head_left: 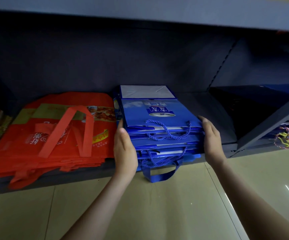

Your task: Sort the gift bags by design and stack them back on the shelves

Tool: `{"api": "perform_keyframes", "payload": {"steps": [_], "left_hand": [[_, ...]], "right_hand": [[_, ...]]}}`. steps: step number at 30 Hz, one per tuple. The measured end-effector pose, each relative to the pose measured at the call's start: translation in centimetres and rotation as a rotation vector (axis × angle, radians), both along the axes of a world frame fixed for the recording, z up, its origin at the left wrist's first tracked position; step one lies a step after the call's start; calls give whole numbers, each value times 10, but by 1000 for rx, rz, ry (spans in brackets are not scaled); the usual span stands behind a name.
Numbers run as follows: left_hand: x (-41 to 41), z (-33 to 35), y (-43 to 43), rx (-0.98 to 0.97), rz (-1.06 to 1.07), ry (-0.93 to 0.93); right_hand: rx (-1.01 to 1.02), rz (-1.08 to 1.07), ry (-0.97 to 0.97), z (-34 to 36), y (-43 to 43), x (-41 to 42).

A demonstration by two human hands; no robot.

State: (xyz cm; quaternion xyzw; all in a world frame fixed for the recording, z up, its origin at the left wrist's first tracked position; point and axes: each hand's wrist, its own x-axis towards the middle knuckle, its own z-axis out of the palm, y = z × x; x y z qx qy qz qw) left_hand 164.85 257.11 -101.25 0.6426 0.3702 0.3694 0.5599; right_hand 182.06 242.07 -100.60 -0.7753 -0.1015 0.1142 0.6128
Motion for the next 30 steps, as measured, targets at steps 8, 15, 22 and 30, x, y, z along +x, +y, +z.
{"api": "perform_keyframes", "payload": {"steps": [8, 15, 22, 30], "left_hand": [[8, 11, 5, 29, -39, 35], [5, 12, 3, 848, -122, 310], [4, -5, -1, 1391, -224, 769], [12, -9, 9, 1456, -48, 718]], "right_hand": [[-26, -190, 246, -4, 2, -5], [-358, -227, 78, 1, 0, -3], [-379, -394, -118, -2, 10, -12], [-460, 81, -880, 4, -3, -34]]}}
